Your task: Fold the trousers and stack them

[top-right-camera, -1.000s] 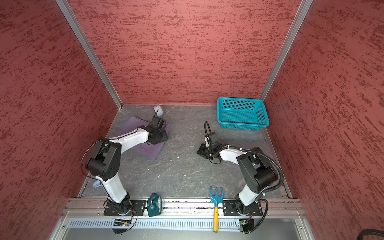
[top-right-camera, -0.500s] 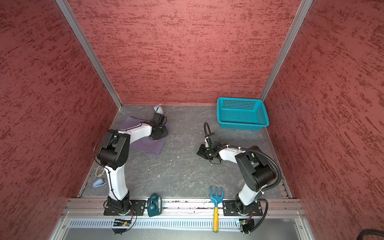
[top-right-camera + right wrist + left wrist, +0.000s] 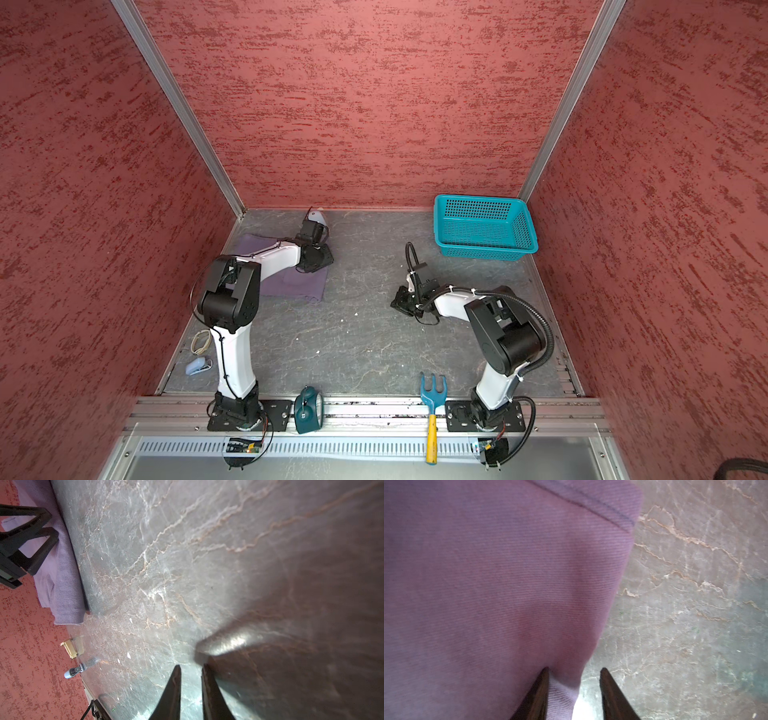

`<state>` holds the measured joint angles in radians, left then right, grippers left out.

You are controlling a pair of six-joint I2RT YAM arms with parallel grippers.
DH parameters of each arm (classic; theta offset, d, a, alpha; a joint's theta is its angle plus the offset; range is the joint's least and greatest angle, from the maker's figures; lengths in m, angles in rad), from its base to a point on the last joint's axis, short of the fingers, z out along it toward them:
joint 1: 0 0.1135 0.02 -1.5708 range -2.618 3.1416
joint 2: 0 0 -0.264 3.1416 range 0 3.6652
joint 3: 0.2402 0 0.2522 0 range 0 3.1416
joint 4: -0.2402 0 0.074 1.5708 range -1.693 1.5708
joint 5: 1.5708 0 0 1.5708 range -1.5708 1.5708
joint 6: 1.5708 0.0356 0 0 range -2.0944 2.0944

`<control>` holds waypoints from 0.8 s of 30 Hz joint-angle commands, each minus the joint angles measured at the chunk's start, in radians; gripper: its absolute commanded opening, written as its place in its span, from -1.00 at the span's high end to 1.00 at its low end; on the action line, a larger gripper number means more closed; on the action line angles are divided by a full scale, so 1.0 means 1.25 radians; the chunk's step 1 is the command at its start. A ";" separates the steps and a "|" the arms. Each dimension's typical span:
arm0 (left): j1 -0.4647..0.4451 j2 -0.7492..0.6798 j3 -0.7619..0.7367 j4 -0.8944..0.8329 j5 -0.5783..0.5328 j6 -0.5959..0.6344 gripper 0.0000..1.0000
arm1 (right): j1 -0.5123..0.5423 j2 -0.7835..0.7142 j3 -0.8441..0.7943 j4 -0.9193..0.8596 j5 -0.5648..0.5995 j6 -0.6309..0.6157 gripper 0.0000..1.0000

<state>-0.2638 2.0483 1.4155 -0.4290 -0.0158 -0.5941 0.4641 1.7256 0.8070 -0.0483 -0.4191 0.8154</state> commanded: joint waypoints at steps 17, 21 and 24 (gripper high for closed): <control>0.026 -0.573 -0.166 -0.044 -0.093 0.031 -0.29 | -0.006 -0.333 0.089 -0.217 0.334 -0.184 0.49; 0.055 -0.603 -0.262 -0.061 -0.036 -0.005 -0.29 | -0.008 -0.391 0.070 -0.221 0.377 -0.187 0.39; 0.053 -0.581 -0.338 -0.036 0.028 -0.014 -0.29 | -0.009 -0.424 0.041 -0.211 0.402 -0.181 0.32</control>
<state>-0.1947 1.2976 1.0550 -0.4568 -0.0647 -0.5922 0.4572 1.2182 0.8936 -0.2802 -0.0040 0.6048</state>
